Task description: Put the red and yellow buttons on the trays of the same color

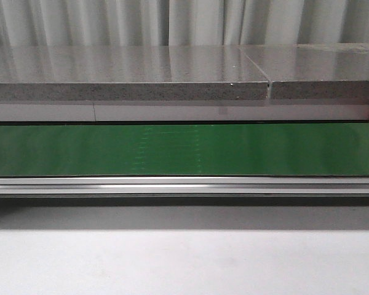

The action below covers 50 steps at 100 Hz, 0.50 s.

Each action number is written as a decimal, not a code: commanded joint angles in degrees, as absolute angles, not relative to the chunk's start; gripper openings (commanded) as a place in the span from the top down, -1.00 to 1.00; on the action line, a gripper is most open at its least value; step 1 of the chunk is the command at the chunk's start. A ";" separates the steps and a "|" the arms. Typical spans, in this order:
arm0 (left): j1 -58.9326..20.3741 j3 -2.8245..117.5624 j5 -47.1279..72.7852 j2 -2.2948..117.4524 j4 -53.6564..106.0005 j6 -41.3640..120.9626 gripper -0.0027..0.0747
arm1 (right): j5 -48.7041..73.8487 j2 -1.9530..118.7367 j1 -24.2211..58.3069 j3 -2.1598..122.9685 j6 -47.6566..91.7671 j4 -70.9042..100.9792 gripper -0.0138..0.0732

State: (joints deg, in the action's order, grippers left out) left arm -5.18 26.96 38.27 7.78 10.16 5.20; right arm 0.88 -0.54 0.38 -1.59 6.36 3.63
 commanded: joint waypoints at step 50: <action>-5.51 6.54 0.67 3.66 2.73 4.15 0.98 | -3.42 -1.64 0.06 -0.68 6.35 3.03 0.84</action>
